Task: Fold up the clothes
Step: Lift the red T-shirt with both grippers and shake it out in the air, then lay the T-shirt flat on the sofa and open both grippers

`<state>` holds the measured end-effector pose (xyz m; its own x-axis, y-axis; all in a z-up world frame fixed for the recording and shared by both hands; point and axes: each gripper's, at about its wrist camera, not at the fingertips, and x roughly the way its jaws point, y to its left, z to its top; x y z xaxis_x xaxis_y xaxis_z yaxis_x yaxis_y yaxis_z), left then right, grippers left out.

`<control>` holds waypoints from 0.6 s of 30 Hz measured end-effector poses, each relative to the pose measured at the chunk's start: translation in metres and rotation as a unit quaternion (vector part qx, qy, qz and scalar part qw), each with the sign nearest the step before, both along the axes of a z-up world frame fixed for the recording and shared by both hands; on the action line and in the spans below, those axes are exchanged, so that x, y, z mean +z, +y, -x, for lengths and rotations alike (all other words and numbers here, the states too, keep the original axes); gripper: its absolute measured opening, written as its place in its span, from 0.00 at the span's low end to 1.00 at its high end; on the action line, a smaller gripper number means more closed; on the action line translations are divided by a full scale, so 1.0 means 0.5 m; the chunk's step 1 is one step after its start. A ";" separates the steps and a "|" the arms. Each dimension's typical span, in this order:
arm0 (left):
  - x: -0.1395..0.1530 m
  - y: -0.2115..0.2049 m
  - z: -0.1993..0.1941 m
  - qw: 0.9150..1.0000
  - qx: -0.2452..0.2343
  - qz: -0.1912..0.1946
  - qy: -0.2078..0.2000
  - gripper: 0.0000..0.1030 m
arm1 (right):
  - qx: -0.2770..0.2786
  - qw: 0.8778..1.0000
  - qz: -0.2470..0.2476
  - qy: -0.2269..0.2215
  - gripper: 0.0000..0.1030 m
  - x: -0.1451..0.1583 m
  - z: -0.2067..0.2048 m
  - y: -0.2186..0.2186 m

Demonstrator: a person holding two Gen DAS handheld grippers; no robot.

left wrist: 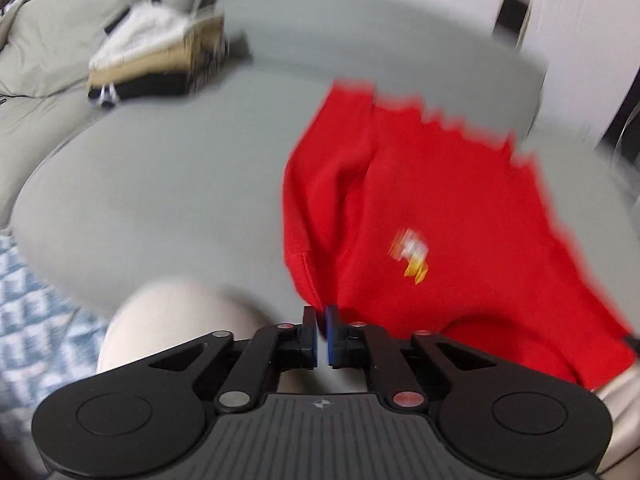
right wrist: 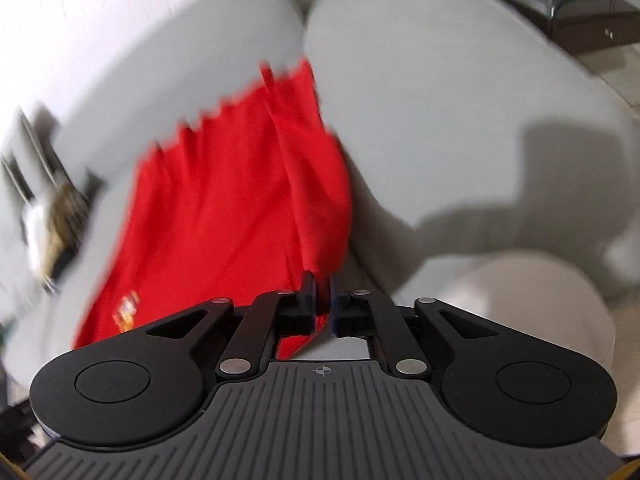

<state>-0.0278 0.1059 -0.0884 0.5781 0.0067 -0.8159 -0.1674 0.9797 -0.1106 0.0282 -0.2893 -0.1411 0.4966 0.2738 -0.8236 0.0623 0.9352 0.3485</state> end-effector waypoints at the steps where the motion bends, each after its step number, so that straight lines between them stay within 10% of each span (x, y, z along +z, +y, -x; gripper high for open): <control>1: -0.013 -0.008 -0.003 1.000 -0.001 -0.011 0.023 0.09 | 0.003 1.000 0.010 0.016 0.19 -0.021 -0.004 0.003; 5: 0.016 -0.049 0.017 0.997 -0.048 -0.064 -0.001 0.35 | 0.018 0.999 0.023 0.015 0.37 -0.016 0.018 0.008; 10: 0.001 -0.119 -0.029 0.982 -0.167 -0.084 -0.030 0.32 | 0.147 0.988 0.051 -0.002 0.22 -0.002 0.007 0.111; 18: -0.092 -0.232 -0.107 0.948 -0.284 -0.141 0.039 0.30 | 0.246 0.958 0.140 0.055 0.24 -0.118 -0.006 0.214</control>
